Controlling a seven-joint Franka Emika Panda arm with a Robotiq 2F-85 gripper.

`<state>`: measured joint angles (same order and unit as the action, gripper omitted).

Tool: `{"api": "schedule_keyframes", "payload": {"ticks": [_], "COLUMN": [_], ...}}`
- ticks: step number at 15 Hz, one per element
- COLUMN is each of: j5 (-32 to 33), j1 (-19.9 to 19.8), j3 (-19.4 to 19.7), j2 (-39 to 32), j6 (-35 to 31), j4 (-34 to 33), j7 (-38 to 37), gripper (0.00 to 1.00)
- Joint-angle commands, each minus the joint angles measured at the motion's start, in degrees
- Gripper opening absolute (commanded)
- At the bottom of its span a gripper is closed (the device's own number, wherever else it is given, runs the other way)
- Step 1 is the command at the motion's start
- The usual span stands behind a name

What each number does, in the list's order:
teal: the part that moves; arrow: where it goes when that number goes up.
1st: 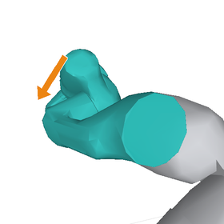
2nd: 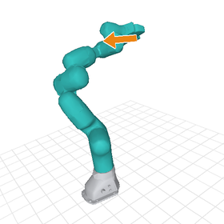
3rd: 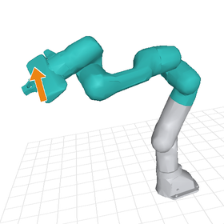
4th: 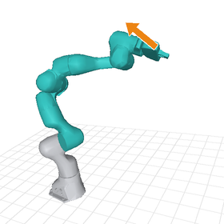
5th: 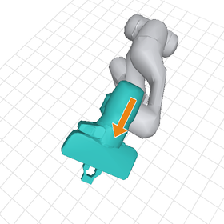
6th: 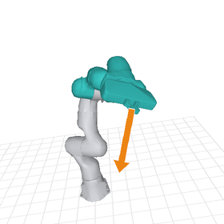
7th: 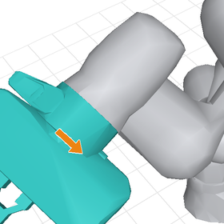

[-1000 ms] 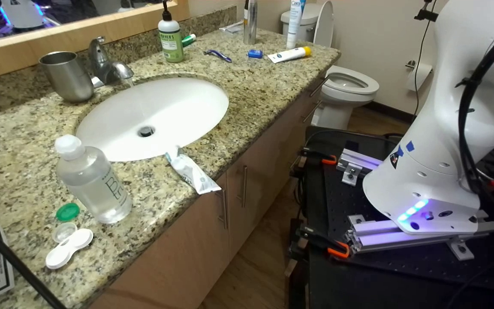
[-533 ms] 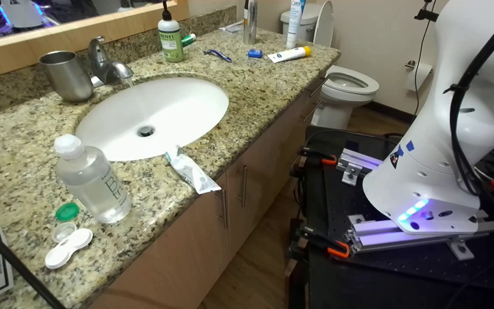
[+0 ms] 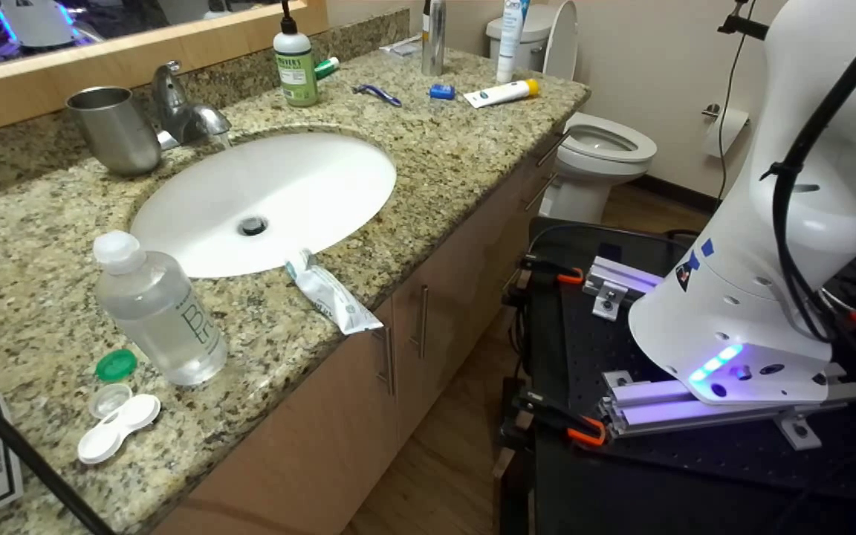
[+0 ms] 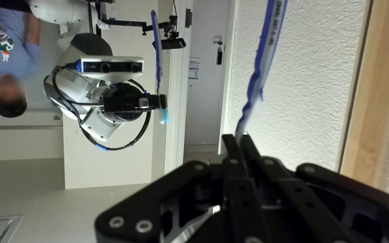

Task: Put the blue toothbrush in the silver cup, remove the toothbrush from the cup and put it on the right side of the counter

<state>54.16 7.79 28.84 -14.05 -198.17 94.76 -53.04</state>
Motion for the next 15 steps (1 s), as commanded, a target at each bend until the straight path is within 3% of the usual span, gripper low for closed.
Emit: {"api": "schedule_keyframes", "payload": {"ticks": [1,3,7,8,10,15], "j5": [-8.22,-8.18,-24.47,-18.27,-17.84,-12.61], "j1": [-7.15,-7.34,-12.93,-11.1,-12.56,-21.92], "j3": [-9.56,-9.26,-17.24,-14.45,-17.28,-30.12], "j2": [1.01,0.8,-5.17,-6.6,-8.14,-11.56], "j6": [1.3,1.2,-0.21,-0.11,1.35,4.78], "j4": [2.16,1.98,3.42,2.73,3.94,4.36], "j7": [10.81,10.85,24.43,17.98,18.93,15.08], "gripper": [0.05,0.01,0.01,0.01,0.01,0.01]}}
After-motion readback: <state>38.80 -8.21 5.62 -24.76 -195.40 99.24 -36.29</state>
